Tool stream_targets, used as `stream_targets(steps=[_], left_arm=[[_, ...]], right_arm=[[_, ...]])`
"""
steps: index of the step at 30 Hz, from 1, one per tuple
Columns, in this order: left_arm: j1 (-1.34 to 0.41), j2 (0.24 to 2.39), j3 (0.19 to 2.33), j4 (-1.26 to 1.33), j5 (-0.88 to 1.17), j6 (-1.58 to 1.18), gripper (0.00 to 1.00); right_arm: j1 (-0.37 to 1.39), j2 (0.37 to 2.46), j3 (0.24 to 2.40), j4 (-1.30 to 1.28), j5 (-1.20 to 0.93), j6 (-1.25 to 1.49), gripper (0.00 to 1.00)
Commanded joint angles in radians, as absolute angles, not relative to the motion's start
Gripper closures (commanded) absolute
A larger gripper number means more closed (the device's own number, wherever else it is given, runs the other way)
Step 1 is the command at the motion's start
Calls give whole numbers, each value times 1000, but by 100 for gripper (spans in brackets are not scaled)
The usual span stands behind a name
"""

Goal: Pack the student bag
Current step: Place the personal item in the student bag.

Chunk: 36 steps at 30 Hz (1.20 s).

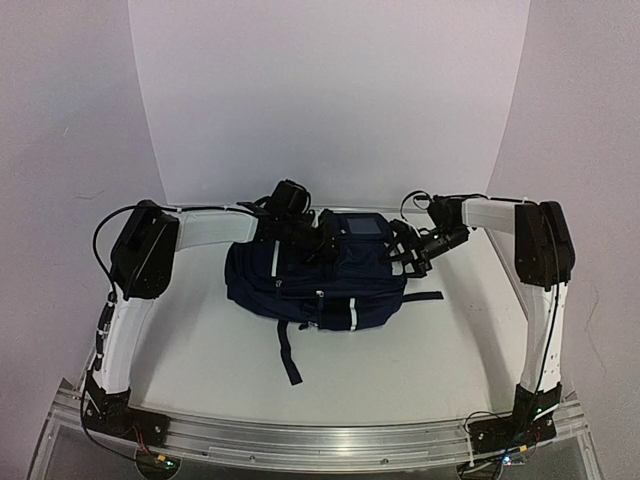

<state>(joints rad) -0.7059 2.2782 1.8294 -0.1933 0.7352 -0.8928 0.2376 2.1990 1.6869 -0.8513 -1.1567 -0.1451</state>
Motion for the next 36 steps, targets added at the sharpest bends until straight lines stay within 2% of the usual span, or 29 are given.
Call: stream_targets(steps=[1, 6, 11, 16, 21, 28, 32, 36], left_arm=[[-730, 2213, 1819, -236, 690, -864, 80], [-726, 2055, 1804, -472, 468, -772, 59], [-726, 1947, 1871, -706, 325, -703, 43], [-721, 1814, 1744, -762, 210, -724, 31], [-714, 1735, 1579, -699, 200, -784, 28], [-696, 1764, 1535, -617, 215, -803, 28], [-687, 1798, 1535, -561, 251, -803, 30], [-680, 1824, 1534, -506, 294, -806, 37]], right_arm=[[296, 2145, 1718, -877, -1244, -148, 7], [290, 2140, 1720, -876, -1192, -140, 10], [289, 2130, 1716, -864, -1127, -130, 11], [292, 2102, 1697, -782, -1040, -42, 11], [307, 2032, 1683, -696, -902, 41, 10], [291, 1930, 1770, -700, -707, -33, 7], [272, 1924, 1834, -730, -747, -18, 6], [287, 1918, 1844, -728, -861, 64, 12]])
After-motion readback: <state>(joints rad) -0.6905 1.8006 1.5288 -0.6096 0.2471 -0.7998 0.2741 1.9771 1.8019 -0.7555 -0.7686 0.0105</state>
